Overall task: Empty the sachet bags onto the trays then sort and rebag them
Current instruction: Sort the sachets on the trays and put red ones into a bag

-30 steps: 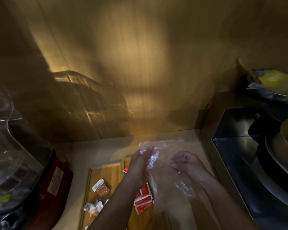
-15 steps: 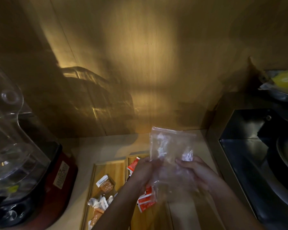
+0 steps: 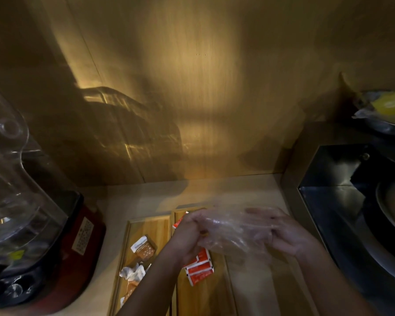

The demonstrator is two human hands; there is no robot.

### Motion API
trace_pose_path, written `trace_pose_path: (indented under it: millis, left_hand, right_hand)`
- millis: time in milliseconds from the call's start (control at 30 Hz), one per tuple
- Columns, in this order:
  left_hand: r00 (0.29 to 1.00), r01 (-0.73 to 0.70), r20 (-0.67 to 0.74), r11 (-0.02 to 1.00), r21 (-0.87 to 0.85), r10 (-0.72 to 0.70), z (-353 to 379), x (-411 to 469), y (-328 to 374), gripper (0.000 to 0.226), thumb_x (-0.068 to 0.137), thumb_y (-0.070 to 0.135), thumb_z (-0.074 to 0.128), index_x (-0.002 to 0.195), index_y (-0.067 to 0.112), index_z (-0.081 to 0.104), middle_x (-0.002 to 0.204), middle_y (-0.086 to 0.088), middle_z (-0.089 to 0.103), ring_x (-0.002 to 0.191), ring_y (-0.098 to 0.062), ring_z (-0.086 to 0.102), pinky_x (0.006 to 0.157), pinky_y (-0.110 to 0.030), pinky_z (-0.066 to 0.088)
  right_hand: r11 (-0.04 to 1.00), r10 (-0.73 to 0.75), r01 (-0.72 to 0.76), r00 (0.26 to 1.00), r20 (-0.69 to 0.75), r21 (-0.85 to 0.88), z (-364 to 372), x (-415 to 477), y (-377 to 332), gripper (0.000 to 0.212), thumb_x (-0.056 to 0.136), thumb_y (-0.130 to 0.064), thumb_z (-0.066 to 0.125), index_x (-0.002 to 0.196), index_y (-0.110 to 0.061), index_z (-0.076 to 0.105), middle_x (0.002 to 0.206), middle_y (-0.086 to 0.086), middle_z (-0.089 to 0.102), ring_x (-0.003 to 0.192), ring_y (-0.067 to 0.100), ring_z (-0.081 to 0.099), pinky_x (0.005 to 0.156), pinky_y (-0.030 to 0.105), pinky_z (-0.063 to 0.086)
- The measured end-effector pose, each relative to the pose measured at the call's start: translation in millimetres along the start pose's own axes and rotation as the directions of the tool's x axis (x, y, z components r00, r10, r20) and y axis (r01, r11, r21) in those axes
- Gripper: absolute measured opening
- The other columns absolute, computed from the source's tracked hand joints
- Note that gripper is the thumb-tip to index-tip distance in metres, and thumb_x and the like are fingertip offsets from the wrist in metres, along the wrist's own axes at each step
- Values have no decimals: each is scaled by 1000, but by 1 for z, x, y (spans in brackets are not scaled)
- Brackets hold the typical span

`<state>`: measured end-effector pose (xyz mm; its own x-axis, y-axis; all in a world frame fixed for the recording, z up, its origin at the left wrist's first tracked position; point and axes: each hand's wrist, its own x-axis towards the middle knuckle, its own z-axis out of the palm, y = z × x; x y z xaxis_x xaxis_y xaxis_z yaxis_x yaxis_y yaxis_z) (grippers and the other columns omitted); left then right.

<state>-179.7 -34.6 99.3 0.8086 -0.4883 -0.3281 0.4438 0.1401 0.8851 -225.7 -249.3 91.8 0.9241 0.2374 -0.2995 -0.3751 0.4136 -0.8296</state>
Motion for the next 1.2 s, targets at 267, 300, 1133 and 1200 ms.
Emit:
trace_pose_path:
  millis: [267,300,1133,1200]
  left_hand:
    - [955,286,-17,933,-218,-296,-10,1,-7,34,90,39,48,102,10,62,102,-14,66,90,-33,66,77,-44,56]
    - [929,364,12,912,-189,-369,-12,2,-10,50,86,51,48,109,10,62,108,-15,68,97,-34,66,86,-48,52]
    - [945,262,-210,965,20,-252,-22,-23,-14,34,75,-3,68,108,2,62,108,-19,70,99,-35,67,84,-43,56]
    - [937,225,-279,974,19,-211,-25,-27,-16,33,76,-4,67,107,3,62,106,-19,70,97,-37,67,85,-47,56]
  right_hand:
    - [906,-85,47,994,-73,-420,3,6,-12,47,56,31,41,37,-7,62,46,-3,59,52,9,58,53,18,46]
    - [880,-98,47,992,-84,-474,2,7,-12,49,57,31,40,37,-8,62,44,-4,58,51,7,57,56,17,46]
    - [998,56,-59,994,-96,-22,21,10,29,68,67,-61,62,117,-15,61,118,12,68,110,29,63,86,39,55]
    - [991,85,-95,992,-98,-96,20,14,35,78,65,-60,68,130,-20,49,136,8,56,125,28,52,106,50,40]
